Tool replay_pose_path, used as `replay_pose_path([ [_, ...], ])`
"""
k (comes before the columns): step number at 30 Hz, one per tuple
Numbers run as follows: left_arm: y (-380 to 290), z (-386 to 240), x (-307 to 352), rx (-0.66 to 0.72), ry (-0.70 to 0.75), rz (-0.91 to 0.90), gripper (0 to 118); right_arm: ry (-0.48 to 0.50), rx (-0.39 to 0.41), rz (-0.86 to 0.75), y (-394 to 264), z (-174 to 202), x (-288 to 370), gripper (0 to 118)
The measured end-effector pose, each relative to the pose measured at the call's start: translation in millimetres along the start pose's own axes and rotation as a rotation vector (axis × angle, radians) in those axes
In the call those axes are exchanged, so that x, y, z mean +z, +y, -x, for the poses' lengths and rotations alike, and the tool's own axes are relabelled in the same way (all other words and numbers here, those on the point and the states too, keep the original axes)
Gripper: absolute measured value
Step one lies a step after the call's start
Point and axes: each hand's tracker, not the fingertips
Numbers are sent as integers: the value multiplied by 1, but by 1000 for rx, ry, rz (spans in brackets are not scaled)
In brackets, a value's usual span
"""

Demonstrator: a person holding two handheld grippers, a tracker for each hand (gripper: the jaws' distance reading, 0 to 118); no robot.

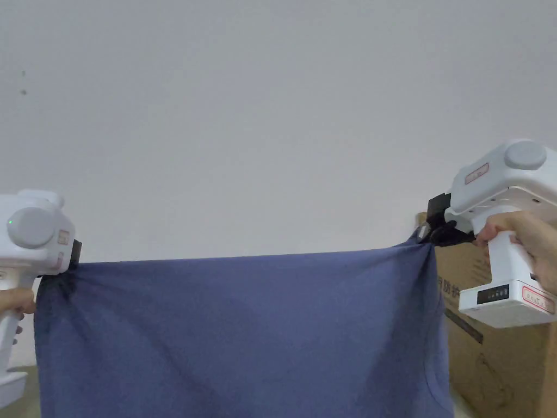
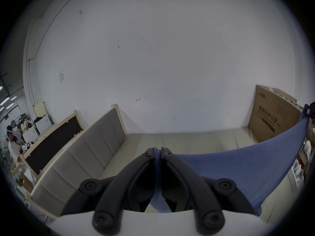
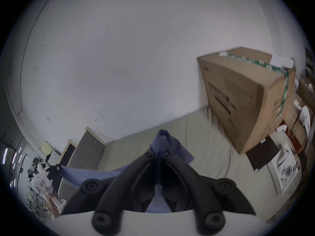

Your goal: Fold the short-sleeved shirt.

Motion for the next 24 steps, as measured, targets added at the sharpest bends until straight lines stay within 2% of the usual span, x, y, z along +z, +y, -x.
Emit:
replay_pose_path([
  [3,34,5,-22,-4,46,-30,6,51,-30,-52,28,19,-6,4],
  [5,52,8,-31,-16,65,-63,6,42,13,-62,48,35,-8,4],
  [6,60,9,-35,28,76,-109,6,18,62,-95,54,44,-6,4],
  [8,78,11,-41,-3,55,-78,6,-15,121,-136,62,61,-4,4],
  [10,90,13,-46,13,63,-84,6,-9,129,-118,67,71,-5,4],
  [11,91,15,-44,41,91,-152,6,-10,127,-118,67,73,-6,4],
  [13,94,17,-48,20,124,-180,6,-3,156,-134,65,75,-8,4],
  [14,90,17,-50,68,137,-218,6,13,160,-134,62,74,-11,4],
  [17,71,13,-67,20,133,-177,6,13,168,-99,51,69,-32,4],
  [18,60,10,-75,-40,128,-154,6,-10,181,-76,46,66,-42,4],
  [19,46,7,-81,-24,139,-165,6,-21,187,-60,39,61,-53,4],
  [23,-17,-8,-125,-73,176,-46,6,-10,115,61,-17,37,-103,4],
  [24,-42,-12,-139,-72,177,0,6,-27,118,97,-30,25,-125,4],
])
